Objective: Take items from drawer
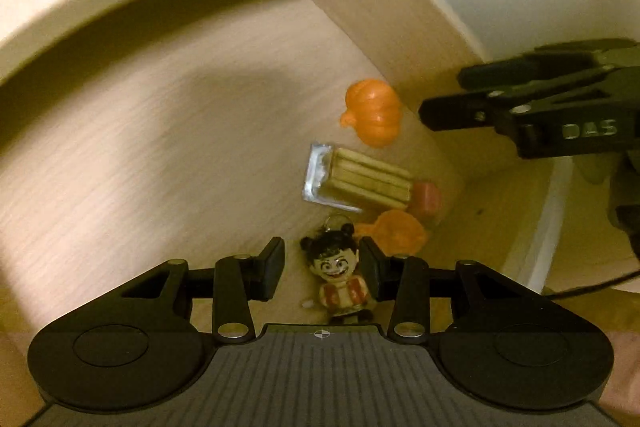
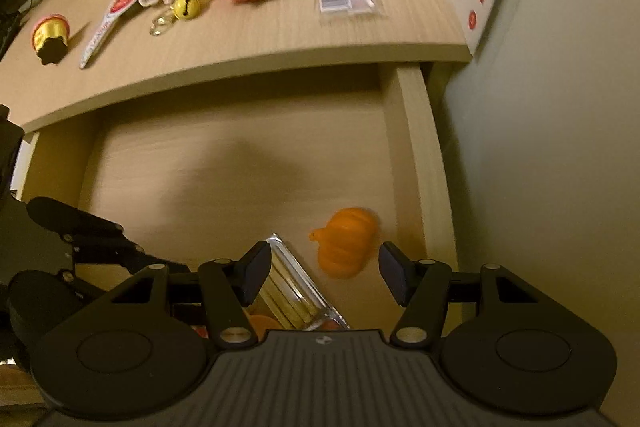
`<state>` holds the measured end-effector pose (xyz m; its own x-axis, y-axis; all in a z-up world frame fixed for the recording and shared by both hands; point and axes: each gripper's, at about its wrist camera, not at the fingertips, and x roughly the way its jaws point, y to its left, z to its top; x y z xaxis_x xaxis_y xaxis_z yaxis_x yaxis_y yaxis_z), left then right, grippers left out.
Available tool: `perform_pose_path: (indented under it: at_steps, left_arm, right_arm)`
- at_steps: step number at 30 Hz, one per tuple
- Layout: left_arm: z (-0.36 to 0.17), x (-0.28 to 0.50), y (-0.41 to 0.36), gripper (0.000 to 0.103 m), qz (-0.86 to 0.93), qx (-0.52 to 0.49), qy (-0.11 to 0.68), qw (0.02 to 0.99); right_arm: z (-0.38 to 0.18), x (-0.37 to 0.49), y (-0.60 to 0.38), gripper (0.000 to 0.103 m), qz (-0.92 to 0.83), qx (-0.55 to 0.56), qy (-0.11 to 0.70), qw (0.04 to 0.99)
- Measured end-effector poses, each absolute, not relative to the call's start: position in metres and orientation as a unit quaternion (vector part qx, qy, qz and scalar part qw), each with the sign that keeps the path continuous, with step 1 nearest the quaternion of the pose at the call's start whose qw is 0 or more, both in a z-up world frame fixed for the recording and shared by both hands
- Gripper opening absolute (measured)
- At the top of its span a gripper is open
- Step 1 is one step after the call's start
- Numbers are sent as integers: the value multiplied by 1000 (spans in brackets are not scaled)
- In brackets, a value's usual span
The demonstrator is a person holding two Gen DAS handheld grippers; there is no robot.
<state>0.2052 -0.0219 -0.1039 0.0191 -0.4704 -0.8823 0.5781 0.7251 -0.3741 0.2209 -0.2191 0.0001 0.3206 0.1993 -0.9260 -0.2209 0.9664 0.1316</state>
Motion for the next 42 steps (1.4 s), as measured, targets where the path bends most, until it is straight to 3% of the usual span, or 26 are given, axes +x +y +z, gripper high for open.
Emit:
perform_pose_path:
  at_steps: [5, 8, 11, 19, 26, 42]
  left_arm:
    - [-47, 196, 37, 44, -321, -19, 492, 809]
    - [-8, 191, 89, 44, -219, -80, 390, 891]
    - [14, 201, 130, 44, -105, -113, 336, 929]
    - [1, 262, 167, 44, 21, -155, 348, 924]
    - [-4, 289, 148, 43, -8, -138, 357, 924]
    - [2, 266, 141, 43, -50, -142, 371, 916]
  right_arm:
    - [-2, 220, -219, 62, 122, -20, 566, 815]
    - [-6, 222, -214, 62, 121, -24, 568, 813]
    - [-9, 223, -208, 62, 125, -27, 570, 812]
    - [-3, 219, -179, 63, 159, -54, 557, 814]
    - [-4, 216, -180, 65, 152, -57, 554, 817]
    - [-3, 216, -180, 66, 147, -64, 554, 817]
